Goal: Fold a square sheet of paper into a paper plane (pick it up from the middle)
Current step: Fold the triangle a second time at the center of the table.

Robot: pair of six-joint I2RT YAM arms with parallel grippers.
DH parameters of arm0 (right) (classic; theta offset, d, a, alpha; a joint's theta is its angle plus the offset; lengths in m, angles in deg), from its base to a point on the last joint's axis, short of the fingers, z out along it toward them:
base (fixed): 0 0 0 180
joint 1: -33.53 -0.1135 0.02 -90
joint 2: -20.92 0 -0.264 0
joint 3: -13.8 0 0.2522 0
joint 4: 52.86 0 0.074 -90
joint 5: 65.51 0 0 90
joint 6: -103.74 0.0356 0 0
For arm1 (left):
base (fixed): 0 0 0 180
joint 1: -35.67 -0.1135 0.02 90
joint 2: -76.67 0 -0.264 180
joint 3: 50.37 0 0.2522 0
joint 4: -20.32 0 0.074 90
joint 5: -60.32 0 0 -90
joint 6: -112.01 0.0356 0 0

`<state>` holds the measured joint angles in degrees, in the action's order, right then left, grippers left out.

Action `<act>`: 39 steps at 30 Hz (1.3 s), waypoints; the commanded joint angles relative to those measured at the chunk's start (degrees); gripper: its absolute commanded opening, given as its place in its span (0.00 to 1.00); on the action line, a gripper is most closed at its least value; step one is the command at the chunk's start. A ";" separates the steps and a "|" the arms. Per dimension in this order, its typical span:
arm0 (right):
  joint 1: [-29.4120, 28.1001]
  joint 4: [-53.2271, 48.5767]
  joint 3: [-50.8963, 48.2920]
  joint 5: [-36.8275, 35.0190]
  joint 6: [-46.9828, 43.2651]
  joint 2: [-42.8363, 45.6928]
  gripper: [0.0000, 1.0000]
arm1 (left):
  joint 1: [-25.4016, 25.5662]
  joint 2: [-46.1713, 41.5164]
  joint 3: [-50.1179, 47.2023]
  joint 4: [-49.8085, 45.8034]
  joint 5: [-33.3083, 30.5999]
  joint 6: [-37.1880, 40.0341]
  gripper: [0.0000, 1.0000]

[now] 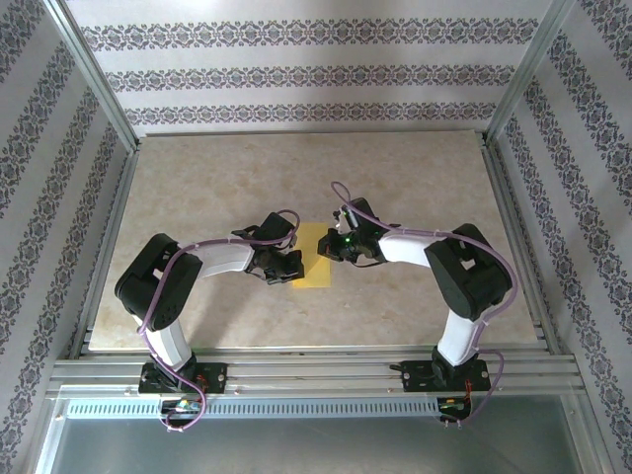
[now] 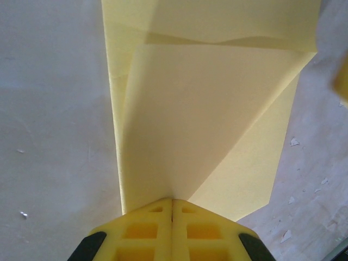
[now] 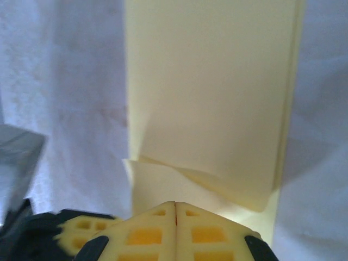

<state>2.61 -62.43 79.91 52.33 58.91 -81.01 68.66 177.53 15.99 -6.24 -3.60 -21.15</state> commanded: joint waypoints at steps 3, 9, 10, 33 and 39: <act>-2.82 -1.37 -2.33 -3.03 0.08 0.95 0.00 | 0.14 1.45 -2.36 -4.25 -1.77 -0.17 0.00; -5.24 -1.29 -0.57 -3.33 1.28 -2.70 0.00 | 0.14 1.61 -2.41 -4.08 -1.70 -0.06 0.00; -5.20 -1.37 -0.06 -3.15 1.18 -3.15 0.00 | 0.19 1.70 -2.49 -4.15 -1.64 0.00 0.00; 7.18 -8.43 2.18 -3.79 -1.05 -4.63 0.00 | 0.14 1.01 -3.92 -3.78 -1.33 0.04 0.00; 7.27 -4.71 -1.17 -2.64 -1.66 3.93 0.01 | 0.14 -0.64 -0.83 -1.27 2.22 0.21 0.00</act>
<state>9.43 -68.14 79.78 50.78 58.47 -81.68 68.59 177.09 14.96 -4.32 -2.74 -21.13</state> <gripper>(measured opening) 0.051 0.056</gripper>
